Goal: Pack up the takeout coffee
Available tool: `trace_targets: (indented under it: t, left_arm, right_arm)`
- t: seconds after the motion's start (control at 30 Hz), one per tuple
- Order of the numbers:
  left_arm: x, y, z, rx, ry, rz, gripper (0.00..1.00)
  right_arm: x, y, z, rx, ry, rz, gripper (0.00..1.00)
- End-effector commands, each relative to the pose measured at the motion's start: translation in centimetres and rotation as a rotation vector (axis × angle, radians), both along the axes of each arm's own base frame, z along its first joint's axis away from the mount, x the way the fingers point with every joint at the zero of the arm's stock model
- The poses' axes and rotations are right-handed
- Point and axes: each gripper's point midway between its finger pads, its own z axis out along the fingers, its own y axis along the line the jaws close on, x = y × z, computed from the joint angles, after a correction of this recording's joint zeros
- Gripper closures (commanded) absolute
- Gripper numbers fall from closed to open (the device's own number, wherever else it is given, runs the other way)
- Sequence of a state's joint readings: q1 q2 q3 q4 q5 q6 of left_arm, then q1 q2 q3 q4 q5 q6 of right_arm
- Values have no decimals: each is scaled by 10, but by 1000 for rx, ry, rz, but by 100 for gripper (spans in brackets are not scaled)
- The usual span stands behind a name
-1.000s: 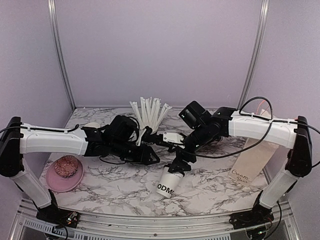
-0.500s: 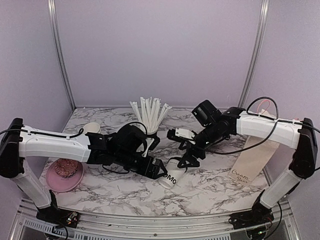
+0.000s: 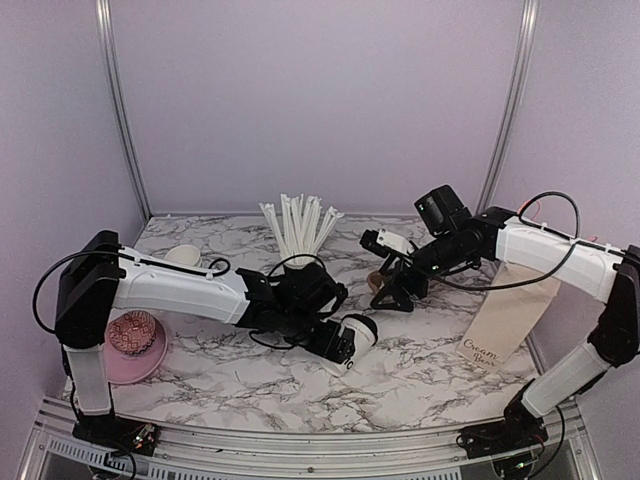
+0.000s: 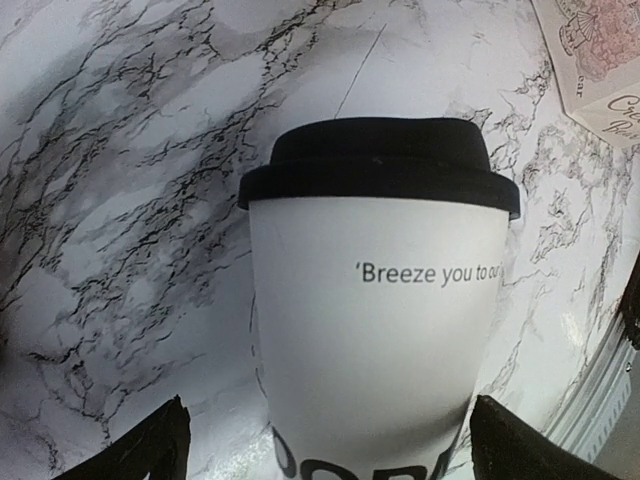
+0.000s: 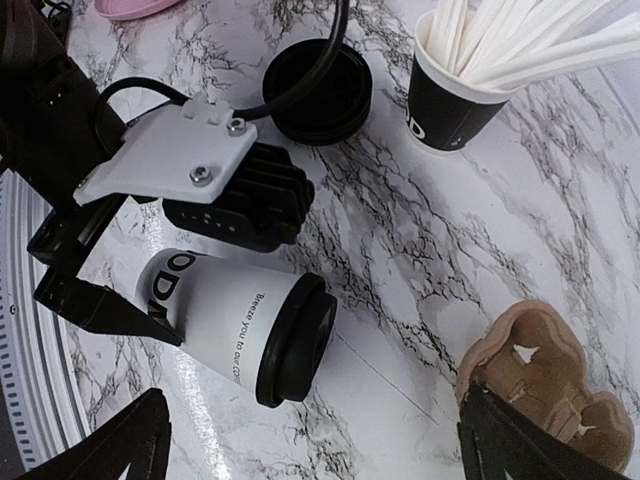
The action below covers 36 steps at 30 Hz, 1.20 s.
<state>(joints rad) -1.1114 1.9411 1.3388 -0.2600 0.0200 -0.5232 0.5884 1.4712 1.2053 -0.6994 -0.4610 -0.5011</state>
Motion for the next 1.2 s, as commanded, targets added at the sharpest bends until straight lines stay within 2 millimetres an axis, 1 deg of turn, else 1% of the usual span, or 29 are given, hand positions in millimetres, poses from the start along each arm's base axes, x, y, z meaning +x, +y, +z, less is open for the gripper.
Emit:
trace_targets:
  t: [0.0,0.2,0.27,0.37,0.47,0.53,0.6,0.73,0.8,0.83,0.93,0.97,1.03,1.1,1.17]
  left_arm:
    - [-13,-14,-8,16,55,-73,3]
    - [-25,-14,-30,68,128,-118,12]
    - [-28,-13,-34,78,144,-127,13]
    - [-32,-10,-38,93,152,-148,15]
    - [-32,-9,-35,93,138,-164,21]
    - [-32,-10,-28,80,122,-180,25]
    - [-31,-12,-19,60,92,-201,27]
    - [-26,-10,4,3,-3,-229,28]
    - [-23,-7,18,-41,-73,-235,29]
    - [-22,-1,19,-61,-110,-232,28]
    - [-20,5,46,-200,-255,-234,27]
    - [-19,8,55,-244,-298,-228,27]
    - [-17,13,71,-307,-370,-216,27]
    - [-17,15,75,-324,-403,-219,27]
    - [-18,14,79,-335,-416,-231,27]
  right_arm:
    - [9,-3,6,21,-27,-45,3]
    - [12,-3,4,19,-24,-53,3]
    - [12,-2,4,17,-20,-56,3]
    - [12,-2,4,17,-18,-56,3]
    - [11,-3,3,16,-14,-56,3]
    - [10,-2,4,20,-10,-52,4]
    - [8,0,6,30,-3,-42,4]
    - [5,2,15,51,5,-27,4]
    - [3,4,26,82,17,-15,4]
    - [3,5,33,106,28,-13,4]
    - [-1,7,58,221,80,14,2]
    - [-3,8,64,253,101,27,2]
    - [-11,13,69,297,147,68,1]
    - [-18,17,70,320,188,106,1]
    - [-20,20,70,332,209,122,1]
